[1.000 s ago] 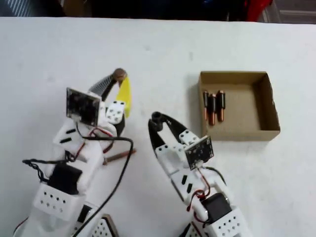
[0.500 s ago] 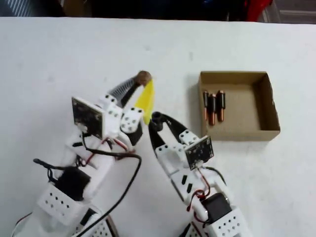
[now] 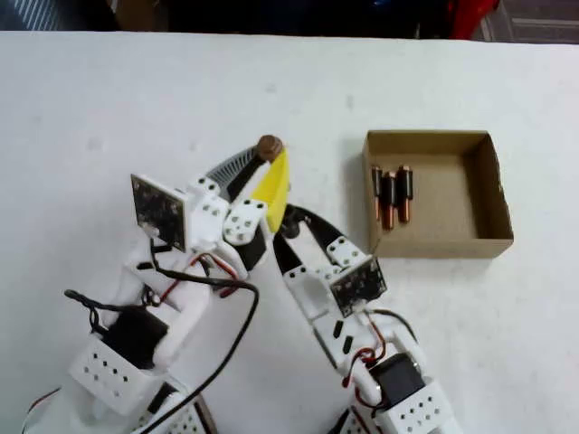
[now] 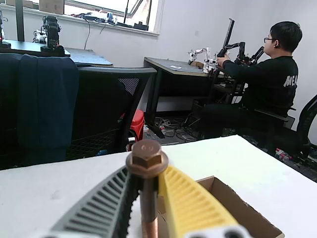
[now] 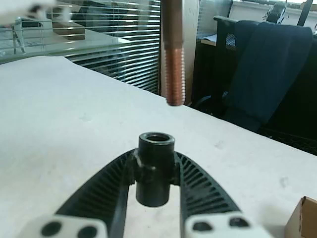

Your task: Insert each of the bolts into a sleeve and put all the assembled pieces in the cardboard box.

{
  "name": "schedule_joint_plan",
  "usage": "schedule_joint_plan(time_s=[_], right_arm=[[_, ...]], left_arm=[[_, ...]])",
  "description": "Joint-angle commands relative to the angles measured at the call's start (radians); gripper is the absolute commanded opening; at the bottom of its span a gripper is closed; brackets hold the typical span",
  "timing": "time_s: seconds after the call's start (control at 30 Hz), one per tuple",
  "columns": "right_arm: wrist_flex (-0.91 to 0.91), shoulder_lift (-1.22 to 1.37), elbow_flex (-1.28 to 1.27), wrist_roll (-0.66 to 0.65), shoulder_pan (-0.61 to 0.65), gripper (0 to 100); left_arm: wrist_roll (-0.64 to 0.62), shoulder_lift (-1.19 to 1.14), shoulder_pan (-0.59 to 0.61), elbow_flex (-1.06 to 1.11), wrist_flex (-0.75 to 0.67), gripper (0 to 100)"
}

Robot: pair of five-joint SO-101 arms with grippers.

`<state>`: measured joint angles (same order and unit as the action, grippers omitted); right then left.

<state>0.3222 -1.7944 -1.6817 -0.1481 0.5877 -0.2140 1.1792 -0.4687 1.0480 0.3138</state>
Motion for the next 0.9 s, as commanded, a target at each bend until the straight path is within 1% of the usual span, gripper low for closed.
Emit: schedule_joint_plan(time_s=[0.0,0.1,0.2,0.57,0.73,0.87], right_arm=[[-0.048,-0.007,-0.008,-0.02,0.001,1.7],[-0.054,-0.007,-0.008,-0.02,0.001,1.7],[-0.054,-0.007,-0.008,-0.021,0.001,1.7],[-0.047,-0.007,-0.008,-0.021,0.001,1.7],[-0.047,-0.007,-0.008,-0.021,0.001,1.7],[-0.047,-0.007,-0.008,-0.021,0.001,1.7]], left_arm=[[-0.012,0.035,-0.016,-0.025,0.02,2],[-0.012,0.035,-0.016,-0.051,0.078,2],[-0.012,0.035,-0.016,-0.066,0.104,2],[-0.012,0.035,-0.019,-0.063,0.103,2],[-0.012,0.035,-0.067,-0.061,0.126,2],[-0.012,0.035,-0.068,-0.06,0.132,2]])
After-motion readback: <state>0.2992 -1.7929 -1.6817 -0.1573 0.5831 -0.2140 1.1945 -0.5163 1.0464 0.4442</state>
